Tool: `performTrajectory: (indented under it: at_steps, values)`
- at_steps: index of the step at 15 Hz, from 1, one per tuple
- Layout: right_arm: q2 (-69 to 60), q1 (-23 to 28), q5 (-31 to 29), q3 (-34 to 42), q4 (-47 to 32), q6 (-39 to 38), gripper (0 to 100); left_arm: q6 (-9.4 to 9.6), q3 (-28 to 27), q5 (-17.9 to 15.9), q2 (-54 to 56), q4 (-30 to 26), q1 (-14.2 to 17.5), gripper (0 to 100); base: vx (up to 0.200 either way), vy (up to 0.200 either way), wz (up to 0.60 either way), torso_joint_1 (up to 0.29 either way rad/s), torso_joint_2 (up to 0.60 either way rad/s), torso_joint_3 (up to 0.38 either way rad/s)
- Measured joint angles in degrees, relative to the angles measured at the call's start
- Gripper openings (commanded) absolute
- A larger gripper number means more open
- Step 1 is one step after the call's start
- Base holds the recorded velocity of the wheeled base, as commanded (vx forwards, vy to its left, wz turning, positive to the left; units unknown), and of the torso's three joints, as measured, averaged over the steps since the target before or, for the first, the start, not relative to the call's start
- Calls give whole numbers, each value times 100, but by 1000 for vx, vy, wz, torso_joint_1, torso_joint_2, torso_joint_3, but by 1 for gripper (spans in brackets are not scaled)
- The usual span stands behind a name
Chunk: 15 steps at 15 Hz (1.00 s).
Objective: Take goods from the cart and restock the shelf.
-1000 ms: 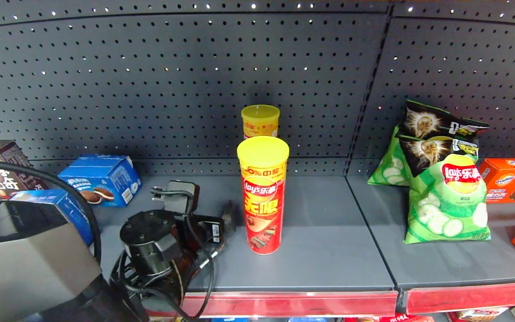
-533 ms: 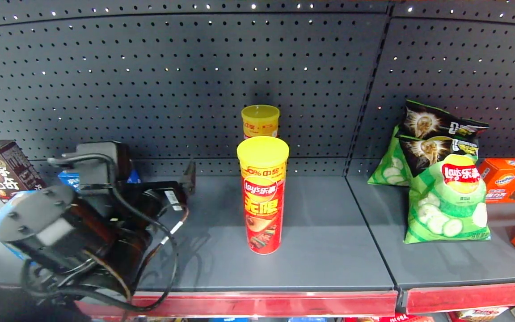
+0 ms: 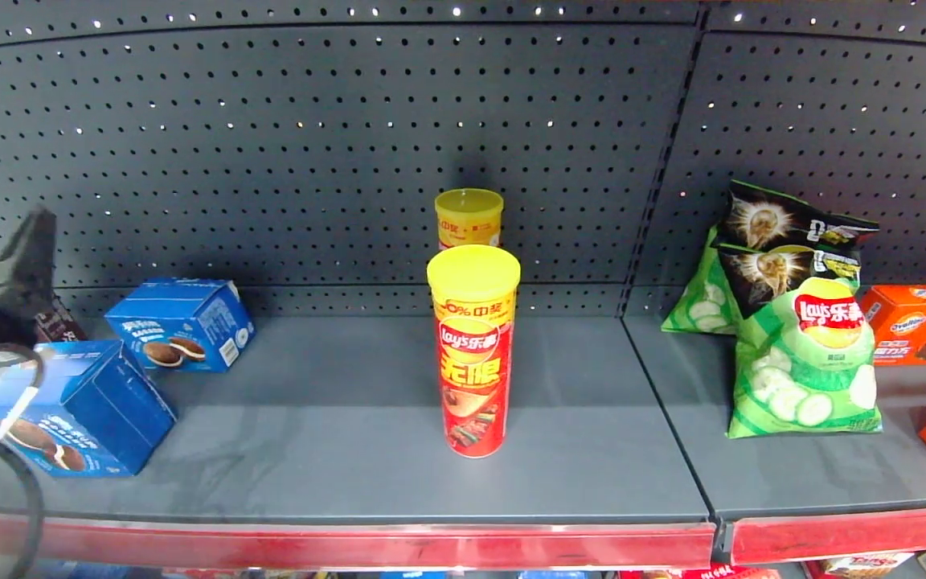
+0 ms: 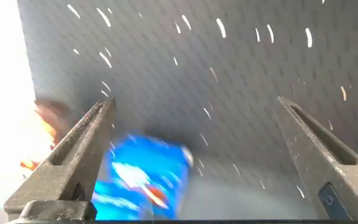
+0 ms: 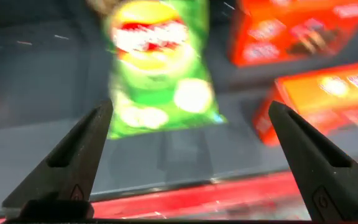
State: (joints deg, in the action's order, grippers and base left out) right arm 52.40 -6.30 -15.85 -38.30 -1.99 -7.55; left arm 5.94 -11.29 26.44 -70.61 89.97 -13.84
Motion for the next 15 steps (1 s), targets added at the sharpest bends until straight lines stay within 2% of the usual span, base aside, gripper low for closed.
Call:
performTrajectory:
  at_steps: [3, 5, 6, 7, 8, 10, 12, 14, 15]
  values:
    - [-80, 350, -233, -34, -393, -4, 100, 24, 711, -116, 1148, 0, 386, 100, 0, 0, 0, 0, 0, 0]
    - [-223, 529, -286, -43, -435, 2, 100, -59, 1008, -12, 1701, 5, 684, 100, 0, 0, 0, 0, 0, 0]
    - [-311, 553, -405, -59, -446, 11, 100, -63, 1069, 7, 1891, -82, 736, 100, 0, 0, 0, 0, 0, 0]
    - [-375, 560, -482, -91, -446, 22, 100, -50, 1087, 13, 2061, -282, 750, 100, 0, 0, 0, 0, 0, 0]
    - [-441, 562, -501, -168, -450, 24, 100, -9, 1085, 16, 2313, -901, 756, 100, 0, 0, 0, 0, 0, 0]
    - [-544, 551, -501, -266, -450, 24, 100, 126, 823, 38, 2966, -2825, 758, 100, 0, 0, 0, 0, 0, 0]
    - [-634, 518, -495, -293, -444, 20, 100, 221, 165, 101, 3919, -6066, 758, 100, 0, 0, 0, 0, 0, 0]
    - [-722, 507, -492, -293, -446, 5, 100, 257, -758, 119, 4801, -9065, 762, 100, 0, 0, 0, 0, 0, 0]
    - [-763, 503, -490, -285, -444, -6, 100, 260, -1315, 111, 5163, -10121, 762, 100, 0, 0, 0, 0, 0, 0]
